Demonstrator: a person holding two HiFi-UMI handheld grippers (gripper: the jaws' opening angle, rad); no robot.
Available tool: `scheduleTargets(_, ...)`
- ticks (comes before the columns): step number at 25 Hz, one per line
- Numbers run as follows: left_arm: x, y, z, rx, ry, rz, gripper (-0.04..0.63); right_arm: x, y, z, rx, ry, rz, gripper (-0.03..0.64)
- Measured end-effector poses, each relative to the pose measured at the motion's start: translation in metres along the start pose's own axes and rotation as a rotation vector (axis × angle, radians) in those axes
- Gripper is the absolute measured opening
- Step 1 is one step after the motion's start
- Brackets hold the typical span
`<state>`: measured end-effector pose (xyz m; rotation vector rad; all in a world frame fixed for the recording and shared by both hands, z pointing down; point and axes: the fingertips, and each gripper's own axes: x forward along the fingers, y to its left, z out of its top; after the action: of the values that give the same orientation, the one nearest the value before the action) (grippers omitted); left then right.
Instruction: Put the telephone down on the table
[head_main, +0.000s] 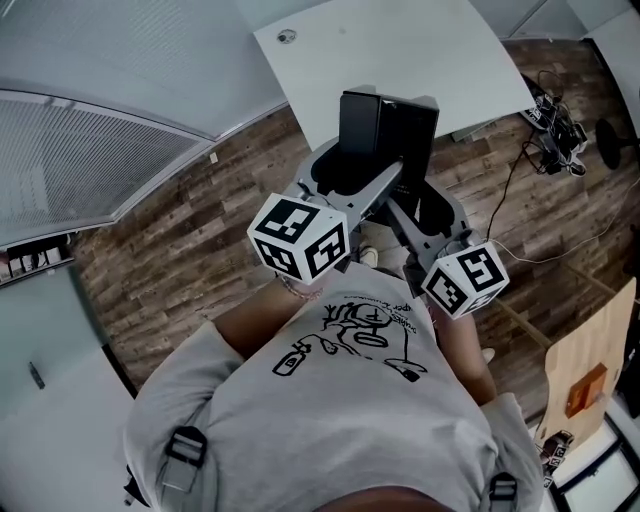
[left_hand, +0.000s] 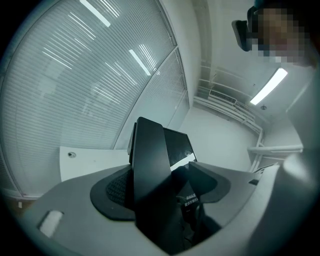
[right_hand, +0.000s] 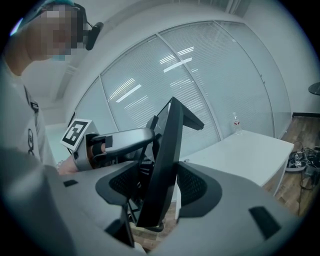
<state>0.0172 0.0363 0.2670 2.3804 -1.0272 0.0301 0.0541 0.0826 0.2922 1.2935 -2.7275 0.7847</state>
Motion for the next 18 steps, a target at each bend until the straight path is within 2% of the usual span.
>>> scheduleTargets(12,0.074,0.087,0.070,-0.012,-0.004,-0.004,0.331,0.108,-0.055,0.058,-0.006,0.000,-0.002,0.230)
scheduleTargets(18,0.097,0.120,0.090,-0.031,0.004,-0.003,0.331,0.146,-0.072,0.074,-0.003,0.010,-0.007,0.230)
